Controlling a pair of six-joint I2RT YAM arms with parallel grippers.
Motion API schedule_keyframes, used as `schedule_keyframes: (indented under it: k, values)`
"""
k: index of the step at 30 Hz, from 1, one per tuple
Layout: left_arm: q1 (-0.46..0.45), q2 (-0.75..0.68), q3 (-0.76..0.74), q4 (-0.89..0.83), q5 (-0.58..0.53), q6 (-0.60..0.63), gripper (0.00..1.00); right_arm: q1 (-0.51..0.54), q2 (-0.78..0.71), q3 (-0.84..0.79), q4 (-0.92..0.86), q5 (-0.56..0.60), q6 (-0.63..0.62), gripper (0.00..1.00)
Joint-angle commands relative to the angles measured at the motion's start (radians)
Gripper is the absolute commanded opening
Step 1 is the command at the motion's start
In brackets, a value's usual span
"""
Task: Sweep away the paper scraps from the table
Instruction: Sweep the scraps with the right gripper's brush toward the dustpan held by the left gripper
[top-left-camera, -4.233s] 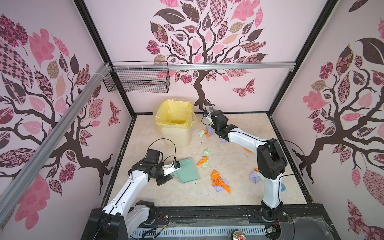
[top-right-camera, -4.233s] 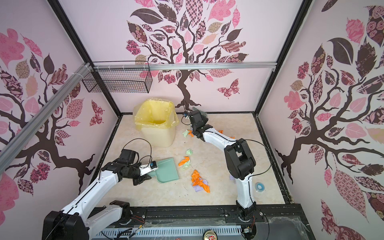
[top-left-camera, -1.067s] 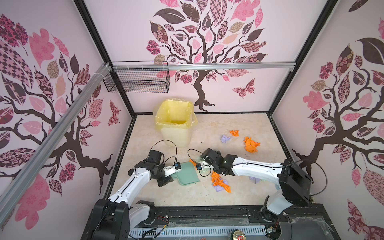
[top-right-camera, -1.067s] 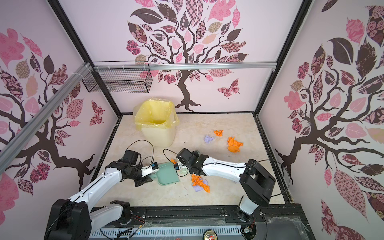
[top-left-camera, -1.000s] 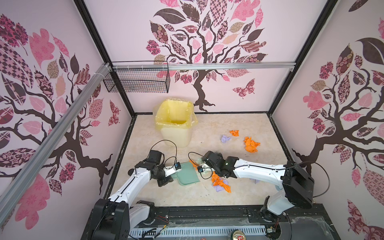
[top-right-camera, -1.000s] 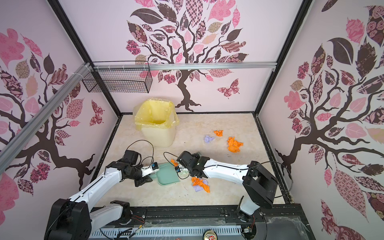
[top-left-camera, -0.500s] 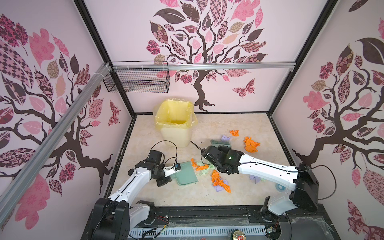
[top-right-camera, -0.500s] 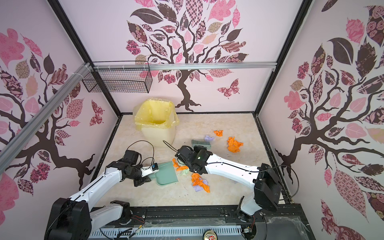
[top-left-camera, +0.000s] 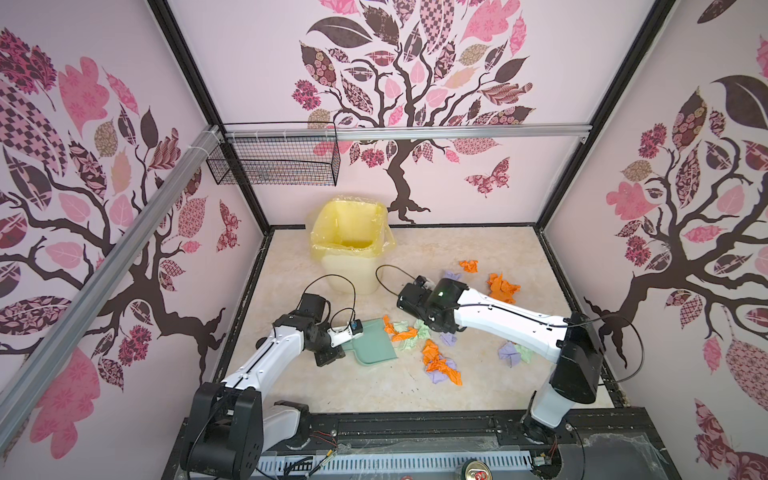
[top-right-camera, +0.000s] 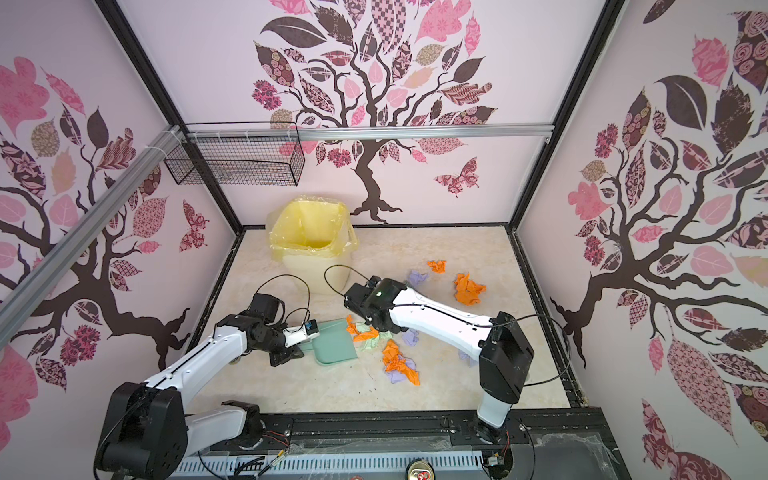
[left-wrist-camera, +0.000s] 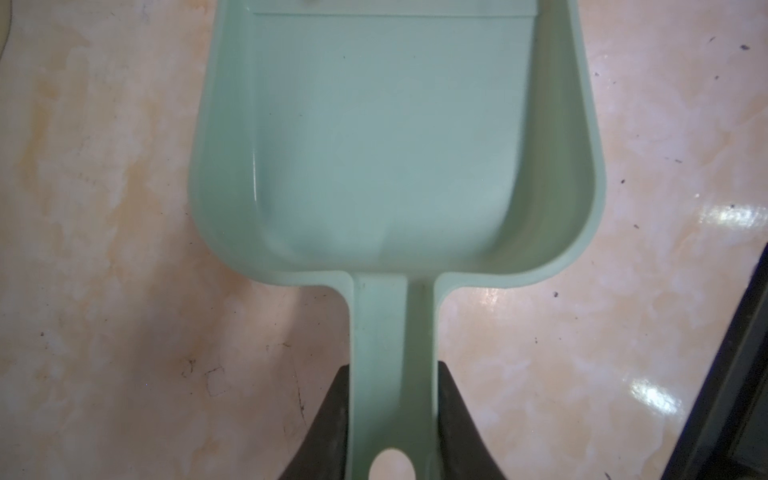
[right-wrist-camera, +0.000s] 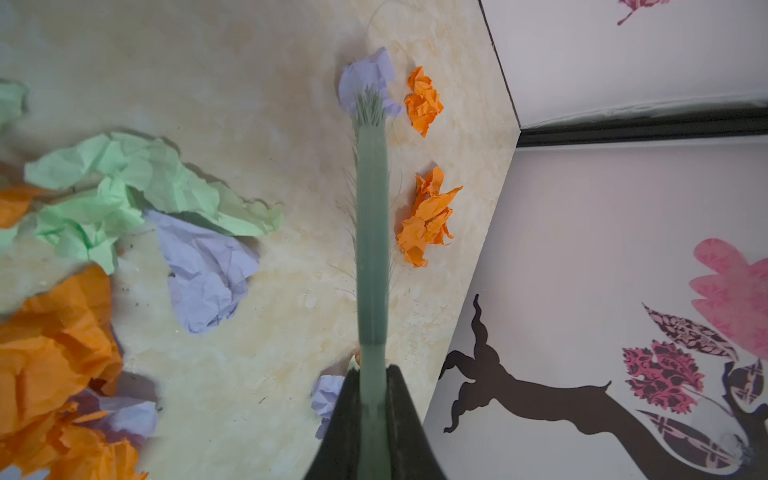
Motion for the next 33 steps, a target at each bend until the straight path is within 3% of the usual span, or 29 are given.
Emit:
schedule_keyframes:
  k: [1,8,15,23,33]
  values:
    - [0.004,0.002,0.034,0.020,0.038,-0.022,0.03,-0.024,0.014,0.030,-0.100,-0.090,0.182,0.00]
    - [0.004,-0.015,0.013,0.050,0.056,-0.033,0.00,-0.027,-0.120,-0.168,0.091,-0.300,0.242,0.00]
    - [0.004,-0.042,-0.002,0.061,0.092,-0.043,0.00,-0.033,-0.186,-0.286,0.156,-0.348,0.283,0.00]
    - [0.002,-0.029,0.000,0.059,0.075,-0.028,0.00,-0.042,-0.114,-0.225,0.128,-0.345,0.276,0.00]
    - [-0.010,0.030,0.022,0.055,-0.024,0.080,0.00,-0.042,0.010,-0.084,0.108,-0.404,0.255,0.00]
